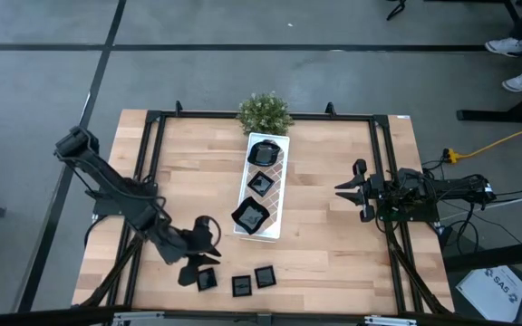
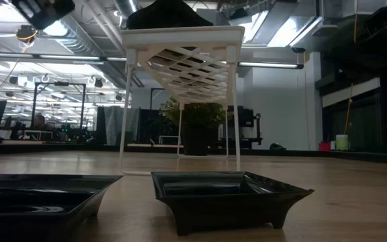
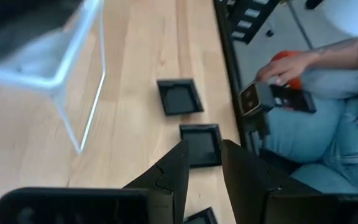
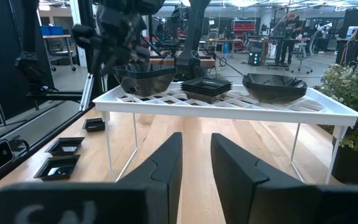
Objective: Pick & Place Mini shaped plates
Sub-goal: Stack the square plate on top of the square plate on the shelf
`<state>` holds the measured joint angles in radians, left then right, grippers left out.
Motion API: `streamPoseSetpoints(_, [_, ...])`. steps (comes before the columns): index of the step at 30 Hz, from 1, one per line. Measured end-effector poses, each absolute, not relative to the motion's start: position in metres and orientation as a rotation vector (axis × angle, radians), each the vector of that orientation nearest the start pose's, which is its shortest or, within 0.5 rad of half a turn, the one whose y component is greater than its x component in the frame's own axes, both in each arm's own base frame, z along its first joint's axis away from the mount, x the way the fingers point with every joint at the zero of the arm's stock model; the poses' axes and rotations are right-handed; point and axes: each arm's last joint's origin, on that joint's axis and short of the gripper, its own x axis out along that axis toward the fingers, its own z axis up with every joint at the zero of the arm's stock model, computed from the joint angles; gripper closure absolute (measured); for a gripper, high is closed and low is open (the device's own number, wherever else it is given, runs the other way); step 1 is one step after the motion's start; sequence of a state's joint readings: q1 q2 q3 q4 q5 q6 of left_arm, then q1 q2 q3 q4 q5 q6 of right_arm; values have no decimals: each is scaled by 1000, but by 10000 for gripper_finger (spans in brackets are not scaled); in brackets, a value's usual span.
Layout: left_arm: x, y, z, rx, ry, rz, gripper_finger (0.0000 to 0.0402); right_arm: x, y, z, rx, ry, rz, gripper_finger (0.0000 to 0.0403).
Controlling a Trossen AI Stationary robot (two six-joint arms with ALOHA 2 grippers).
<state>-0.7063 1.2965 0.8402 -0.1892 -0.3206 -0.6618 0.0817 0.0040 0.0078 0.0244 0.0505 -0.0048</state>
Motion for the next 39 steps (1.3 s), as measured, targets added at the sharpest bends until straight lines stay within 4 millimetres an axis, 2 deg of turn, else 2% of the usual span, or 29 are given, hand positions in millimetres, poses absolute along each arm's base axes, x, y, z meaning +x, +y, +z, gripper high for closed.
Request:
streamPoseSetpoints(9, [218, -175, 216, -342, 808, -86, 313, 97, 6, 168, -3, -28, 31, 318])
streamPoseSetpoints(15, [217, -180, 195, -463, 1000, -69, 313, 97, 7, 168, -3, -28, 31, 318])
streamPoseSetpoints(21, [218, -184, 184, -539, 1110, -81, 313, 97, 6, 168, -3, -28, 31, 318])
streamPoseSetpoints(39, [221, -188, 147, -460, 1249, 0, 313, 97, 6, 168, -3, -28, 31, 318])
